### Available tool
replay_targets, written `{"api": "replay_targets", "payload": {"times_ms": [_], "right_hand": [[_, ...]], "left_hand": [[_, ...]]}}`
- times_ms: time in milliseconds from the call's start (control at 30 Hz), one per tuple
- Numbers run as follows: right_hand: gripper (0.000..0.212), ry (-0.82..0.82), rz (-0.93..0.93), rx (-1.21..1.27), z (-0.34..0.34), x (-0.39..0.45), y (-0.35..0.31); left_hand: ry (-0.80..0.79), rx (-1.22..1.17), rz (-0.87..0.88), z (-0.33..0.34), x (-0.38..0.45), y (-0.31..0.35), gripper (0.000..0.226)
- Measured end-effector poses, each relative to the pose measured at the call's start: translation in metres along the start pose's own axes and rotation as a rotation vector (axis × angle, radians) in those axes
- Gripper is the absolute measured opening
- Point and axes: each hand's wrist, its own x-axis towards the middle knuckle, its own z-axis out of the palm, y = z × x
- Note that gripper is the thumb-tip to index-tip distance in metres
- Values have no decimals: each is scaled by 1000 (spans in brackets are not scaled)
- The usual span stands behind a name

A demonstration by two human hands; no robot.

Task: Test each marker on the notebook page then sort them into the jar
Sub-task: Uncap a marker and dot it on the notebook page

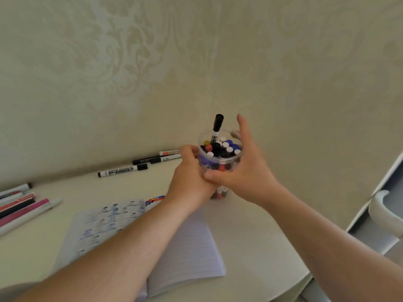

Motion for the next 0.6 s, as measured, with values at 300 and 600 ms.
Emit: {"api": "replay_targets", "payload": {"times_ms": [300, 600], "right_hand": [[118, 186, 160, -60, -11, 54, 27], [20, 43, -627, -421, 115, 53, 13]], "left_hand": [[-232, 464, 139, -66, -14, -50, 61], [-295, 594, 0, -114, -25, -98, 102]]}}
